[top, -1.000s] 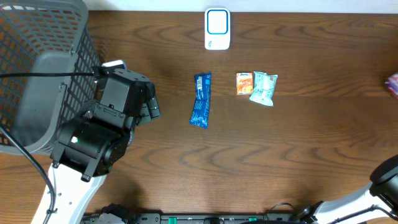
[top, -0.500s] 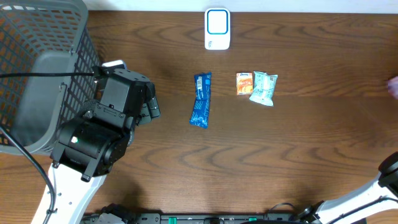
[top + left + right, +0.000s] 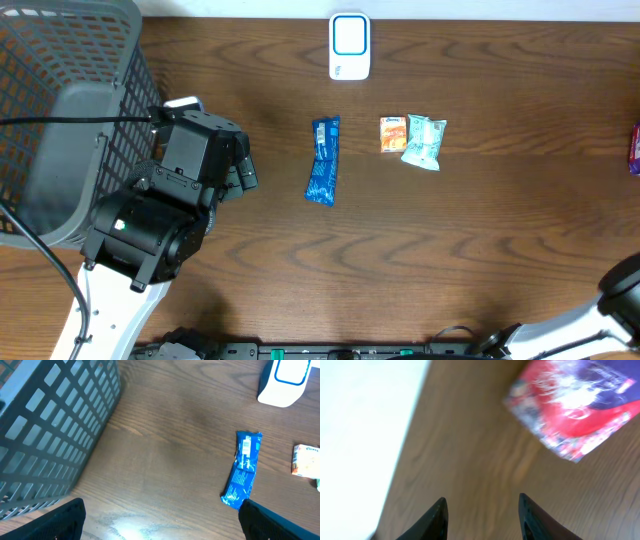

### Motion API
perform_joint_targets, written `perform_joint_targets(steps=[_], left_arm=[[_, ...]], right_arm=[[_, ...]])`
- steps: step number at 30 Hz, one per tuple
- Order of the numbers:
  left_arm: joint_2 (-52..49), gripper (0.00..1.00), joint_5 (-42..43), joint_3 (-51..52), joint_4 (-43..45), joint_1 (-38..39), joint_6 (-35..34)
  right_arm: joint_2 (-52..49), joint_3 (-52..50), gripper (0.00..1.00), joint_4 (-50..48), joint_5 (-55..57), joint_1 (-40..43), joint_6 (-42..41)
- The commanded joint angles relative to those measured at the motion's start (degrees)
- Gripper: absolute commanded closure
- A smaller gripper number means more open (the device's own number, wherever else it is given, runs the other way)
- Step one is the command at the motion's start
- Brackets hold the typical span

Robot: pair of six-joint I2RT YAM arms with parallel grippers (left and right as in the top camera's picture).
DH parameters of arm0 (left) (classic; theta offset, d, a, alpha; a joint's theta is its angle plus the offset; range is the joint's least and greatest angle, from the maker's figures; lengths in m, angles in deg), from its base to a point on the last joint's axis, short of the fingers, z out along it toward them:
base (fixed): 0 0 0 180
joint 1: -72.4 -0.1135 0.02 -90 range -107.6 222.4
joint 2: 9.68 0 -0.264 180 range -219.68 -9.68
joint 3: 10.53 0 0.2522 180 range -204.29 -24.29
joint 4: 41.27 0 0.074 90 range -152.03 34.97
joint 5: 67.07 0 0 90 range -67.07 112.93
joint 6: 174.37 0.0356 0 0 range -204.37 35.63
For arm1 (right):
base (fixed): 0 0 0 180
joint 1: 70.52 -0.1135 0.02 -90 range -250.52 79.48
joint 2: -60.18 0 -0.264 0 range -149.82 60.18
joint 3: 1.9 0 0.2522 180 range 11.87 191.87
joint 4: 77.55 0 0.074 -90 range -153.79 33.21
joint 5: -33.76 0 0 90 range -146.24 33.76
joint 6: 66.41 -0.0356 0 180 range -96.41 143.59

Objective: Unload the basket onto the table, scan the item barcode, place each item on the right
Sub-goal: 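Carry the candy bag right off the table edge, then move the right gripper left to the mint-green wipes pack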

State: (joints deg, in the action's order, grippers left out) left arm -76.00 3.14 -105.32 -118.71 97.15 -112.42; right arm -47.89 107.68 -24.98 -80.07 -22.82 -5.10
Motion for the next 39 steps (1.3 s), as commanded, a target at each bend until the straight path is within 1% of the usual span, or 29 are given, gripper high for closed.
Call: perform_joint_targets(steps=[1, 2, 3, 5, 6, 8, 10, 15, 16, 17, 18, 19, 23, 25, 26, 28, 31, 35, 39], left_arm=[[0.0, 0.02, -0.6, -0.3, -0.2, -0.3, 0.6], [0.0, 0.02, -0.6, -0.3, -0.2, -0.3, 0.6], [0.0, 0.02, -0.6, -0.3, -0.2, -0.3, 0.6], [0.0, 0.02, -0.6, -0.3, -0.2, -0.3, 0.6], [0.0, 0.02, -0.6, -0.3, -0.2, -0.3, 0.6], [0.0, 0.02, -0.6, -0.3, -0.2, -0.3, 0.6], [0.0, 0.02, -0.6, -0.3, -0.2, -0.3, 0.6], [0.0, 0.02, -0.6, -0.3, -0.2, -0.3, 0.6], [0.0, 0.02, -0.6, -0.3, -0.2, -0.3, 0.6], [0.0, 0.02, -0.6, -0.3, -0.2, -0.3, 0.6], [0.0, 0.02, -0.6, -0.3, -0.2, -0.3, 0.6], [0.0, 0.02, -0.6, -0.3, -0.2, -0.3, 0.6], [0.0, 0.02, -0.6, -0.3, -0.2, -0.3, 0.6], [0.0, 0.02, -0.6, -0.3, -0.2, -0.3, 0.6], [0.0, 0.02, -0.6, -0.3, -0.2, -0.3, 0.6], [0.0, 0.02, -0.6, -0.3, -0.2, -0.3, 0.6], [0.0, 0.02, -0.6, -0.3, -0.2, -0.3, 0.6], [0.0, 0.02, -0.6, -0.3, -0.2, -0.3, 0.6], [0.0, 0.02, -0.6, -0.3, -0.2, -0.3, 0.6]], right_arm=[[6.5, 0.4, 0.59, 3.6, -8.6, -3.3, 9.7], [7.4, 0.4, 0.57, 5.7, -11.1, -4.4, 12.9], [7.8, 0.4, 0.51, 7.3, -12.4, -5.4, 14.6], [8.1, 0.4, 0.22, 11.5, -14.1, -9.1, 19.0], [7.6, 0.4, 0.01, 14.2, -14.2, -12.1, 21.4], [6.7, 0.4, 0.01, 17.1, -14.2, -16.0, 23.5], [5.5, 0.4, 0.01, 18.5, -14.1, -20.1, 23.6], [1.8, 0.4, 0.01, 16.9, -12.4, -29.7, 23.6], [0.9, 0.4, 0.11, 16.2, -11.6, -31.3, 23.6], [0.0, 0.4, 0.18, 15.4, -10.5, -32.7, 23.3], [-1.0, 0.4, 0.21, 14.6, -9.3, -34.1, 22.5], [-1.9, 0.4, 0.23, 14.1, -8.3, -35.0, 21.7], [-6.0, 0.4, 0.25, 13.3, -7.8, -37.6, 20.4], [-8.6, 0.4, 0.30, 13.4, -7.8, -38.7, 20.4], [-10.2, 0.4, 0.34, 13.5, -7.8, -39.1, 20.4], [-12.4, 0.4, 0.36, 13.6, -7.8, -39.6, 20.4], [-16.6, 0.4, 0.36, 14.6, -10.1, -40.5, 20.7], [-21.5, 0.4, 0.40, 15.7, -16.1, -41.4, 23.3], [-24.6, 0.4, 0.46, 15.7, -15.9, -41.6, 23.2]])
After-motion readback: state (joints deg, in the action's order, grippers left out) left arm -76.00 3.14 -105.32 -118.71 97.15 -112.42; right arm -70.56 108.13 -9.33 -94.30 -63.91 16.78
